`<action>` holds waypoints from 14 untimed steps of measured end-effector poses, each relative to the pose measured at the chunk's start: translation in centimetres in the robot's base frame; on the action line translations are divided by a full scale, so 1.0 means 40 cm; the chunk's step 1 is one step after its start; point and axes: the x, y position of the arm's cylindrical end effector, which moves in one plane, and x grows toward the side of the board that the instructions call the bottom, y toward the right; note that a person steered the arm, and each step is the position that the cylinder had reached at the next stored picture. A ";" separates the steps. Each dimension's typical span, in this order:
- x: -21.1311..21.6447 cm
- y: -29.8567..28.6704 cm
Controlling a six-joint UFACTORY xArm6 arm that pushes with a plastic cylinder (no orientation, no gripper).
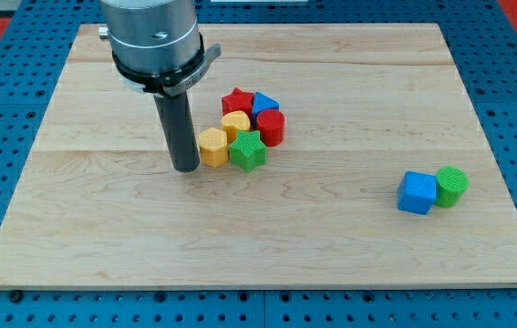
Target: Push the green circle and blue cube slightly to the left
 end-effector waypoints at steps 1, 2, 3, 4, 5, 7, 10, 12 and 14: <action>-0.002 0.014; -0.014 0.042; -0.024 0.019; 0.047 -0.048; 0.178 0.140; 0.289 0.695; 0.269 1.069; 0.113 1.010; 0.113 0.747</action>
